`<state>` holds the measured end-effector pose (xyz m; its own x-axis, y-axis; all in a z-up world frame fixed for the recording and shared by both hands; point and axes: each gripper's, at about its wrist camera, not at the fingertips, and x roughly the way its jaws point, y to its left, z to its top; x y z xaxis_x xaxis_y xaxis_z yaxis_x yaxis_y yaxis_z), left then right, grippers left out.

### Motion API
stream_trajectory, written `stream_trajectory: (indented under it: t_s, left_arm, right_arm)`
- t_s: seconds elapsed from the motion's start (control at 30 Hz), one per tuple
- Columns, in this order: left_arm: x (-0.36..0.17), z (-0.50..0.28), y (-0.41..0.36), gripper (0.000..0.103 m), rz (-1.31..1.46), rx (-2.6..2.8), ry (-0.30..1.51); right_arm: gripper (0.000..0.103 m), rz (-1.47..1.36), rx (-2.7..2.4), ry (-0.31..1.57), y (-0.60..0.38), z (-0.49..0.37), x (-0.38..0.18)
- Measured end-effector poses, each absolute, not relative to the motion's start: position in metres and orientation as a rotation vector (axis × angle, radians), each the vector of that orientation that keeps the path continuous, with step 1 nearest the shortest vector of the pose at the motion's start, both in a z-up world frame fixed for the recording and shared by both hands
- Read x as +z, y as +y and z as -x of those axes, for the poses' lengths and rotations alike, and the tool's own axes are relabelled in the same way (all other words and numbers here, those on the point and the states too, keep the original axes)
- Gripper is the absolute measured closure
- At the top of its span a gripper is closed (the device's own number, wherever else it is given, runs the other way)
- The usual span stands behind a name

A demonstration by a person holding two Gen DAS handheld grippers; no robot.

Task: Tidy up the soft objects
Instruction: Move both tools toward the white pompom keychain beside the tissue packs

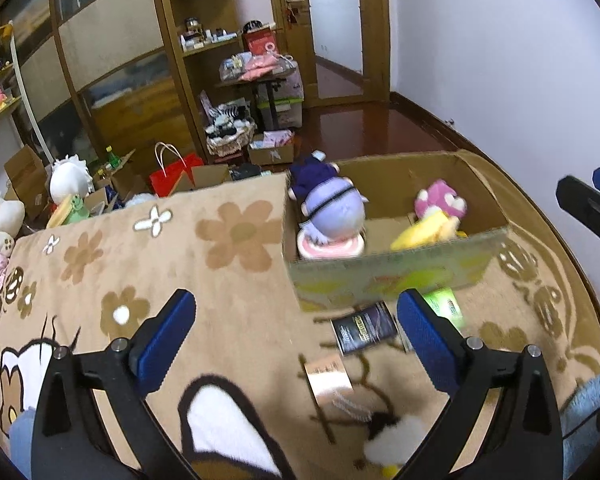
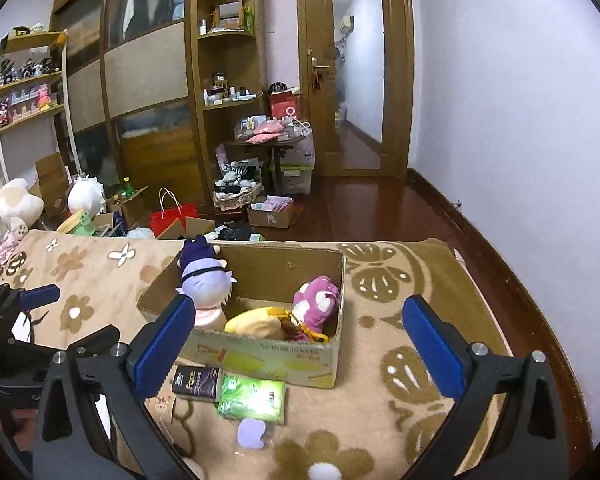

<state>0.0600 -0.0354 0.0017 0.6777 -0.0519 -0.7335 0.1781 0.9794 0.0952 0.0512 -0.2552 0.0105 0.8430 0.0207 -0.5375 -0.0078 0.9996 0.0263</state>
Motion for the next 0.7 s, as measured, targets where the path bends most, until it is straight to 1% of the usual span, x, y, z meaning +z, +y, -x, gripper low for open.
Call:
stream_trajectory:
  t_s: [0.33,0.7]
  left_arm:
    - [-0.013,-0.03,-0.041,0.003,-0.13,-0.178,0.919]
    - [-0.053,-0.023,-0.061,0.003,-0.137,-0.232,1.039]
  right_arm:
    - [0.0,-0.046,0.009,0.569,-0.257,-0.02,0.003]
    - [0.0,-0.069,0.032,0.627,-0.257,-0.016,-0.028]
